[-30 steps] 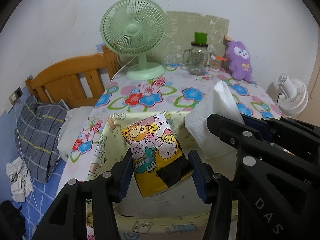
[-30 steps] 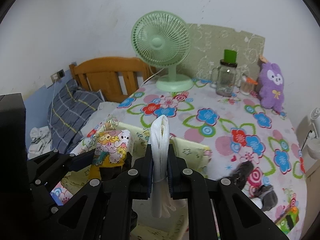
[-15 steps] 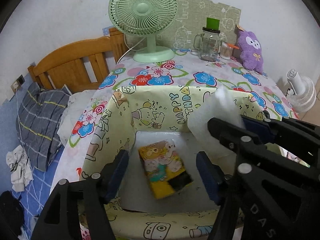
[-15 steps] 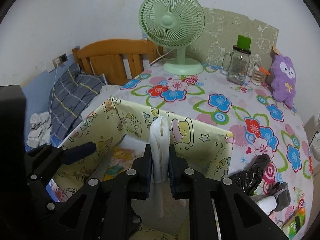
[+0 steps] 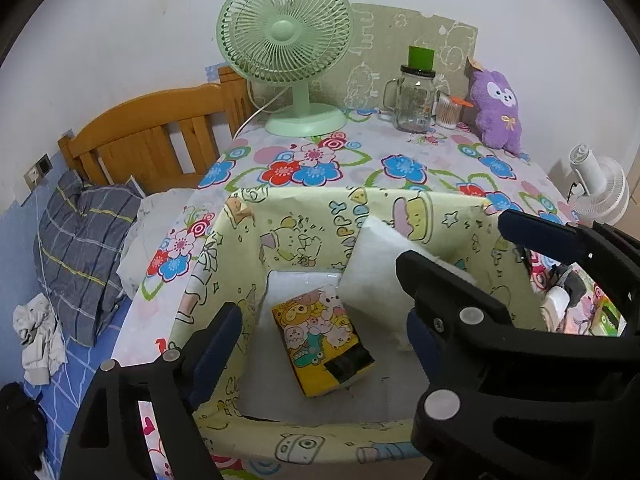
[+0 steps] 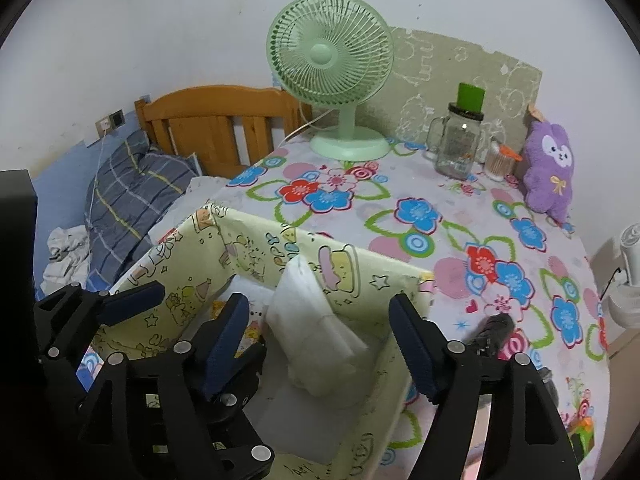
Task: Organize soft objects
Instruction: 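Open the right tool to drop the white tissue into the box while the left tool releases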
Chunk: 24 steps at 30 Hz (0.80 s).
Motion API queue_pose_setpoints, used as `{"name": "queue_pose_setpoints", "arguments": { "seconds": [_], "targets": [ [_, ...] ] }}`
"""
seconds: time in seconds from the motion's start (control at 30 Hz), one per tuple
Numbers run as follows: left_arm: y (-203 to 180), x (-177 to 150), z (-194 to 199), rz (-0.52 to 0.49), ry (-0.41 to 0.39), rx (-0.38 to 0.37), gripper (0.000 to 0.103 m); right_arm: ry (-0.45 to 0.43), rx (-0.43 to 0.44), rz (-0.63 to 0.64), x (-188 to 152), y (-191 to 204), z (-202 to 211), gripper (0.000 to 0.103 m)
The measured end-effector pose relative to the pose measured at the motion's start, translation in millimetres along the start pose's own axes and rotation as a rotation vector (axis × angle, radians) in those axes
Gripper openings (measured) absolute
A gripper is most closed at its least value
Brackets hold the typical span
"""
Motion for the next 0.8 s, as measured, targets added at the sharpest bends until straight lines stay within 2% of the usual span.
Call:
{"name": "queue_pose_setpoints", "arguments": {
  "seconds": [0.37,0.8],
  "targets": [
    [-14,3,20,-0.014,-0.053,0.007,0.091,-0.061,-0.06,-0.007,1,-10,30,0.088],
    [-36,6,46,-0.049,-0.121,0.003,0.093,-0.112,-0.103,-0.039,-3,-26,65,0.092]
  ]
}}
Point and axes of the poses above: each gripper's, at about its wrist camera, not at the fingertips, and z roughly against the way its jaws point, y to its left, x to its top, the point moved 2 cm from there along -z, roughly the way its jaws point, and after that the axes turned 1 degree about -y, right-handed, at the moved point
